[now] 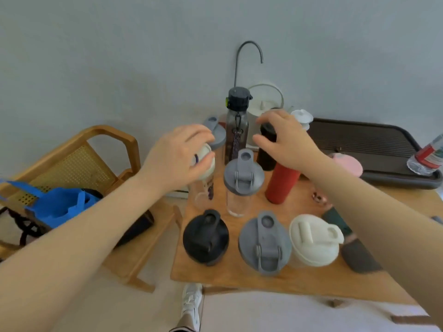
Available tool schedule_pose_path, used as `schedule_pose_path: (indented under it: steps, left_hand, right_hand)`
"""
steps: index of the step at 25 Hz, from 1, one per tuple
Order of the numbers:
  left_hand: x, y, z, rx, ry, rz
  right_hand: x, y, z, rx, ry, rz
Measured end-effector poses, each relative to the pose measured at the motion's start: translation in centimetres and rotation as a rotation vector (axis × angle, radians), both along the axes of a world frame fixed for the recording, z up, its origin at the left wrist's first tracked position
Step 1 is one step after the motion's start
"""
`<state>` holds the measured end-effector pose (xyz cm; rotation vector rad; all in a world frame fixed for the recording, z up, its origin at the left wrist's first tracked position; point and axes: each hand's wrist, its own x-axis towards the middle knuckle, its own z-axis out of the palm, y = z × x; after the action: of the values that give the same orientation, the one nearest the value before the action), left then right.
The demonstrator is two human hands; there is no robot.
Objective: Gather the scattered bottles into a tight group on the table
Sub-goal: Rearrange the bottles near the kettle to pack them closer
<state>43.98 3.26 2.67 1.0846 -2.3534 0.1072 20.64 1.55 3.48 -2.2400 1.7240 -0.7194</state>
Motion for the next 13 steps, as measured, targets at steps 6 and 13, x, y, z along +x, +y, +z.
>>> schedule_pose_path:
  steps: [6,13]
  left_hand:
    - [0.4,-14.2,0.0,0.577,0.026,0.164]
    - [-0.2,-19.1,-4.6,0.772,-0.292,-0.127]
  right_hand:
    - [4.1,-13.4,0.0,0.202,0.307,-0.137]
    - [4.3,-17.7,-0.7,0.308,0.292,-0.202]
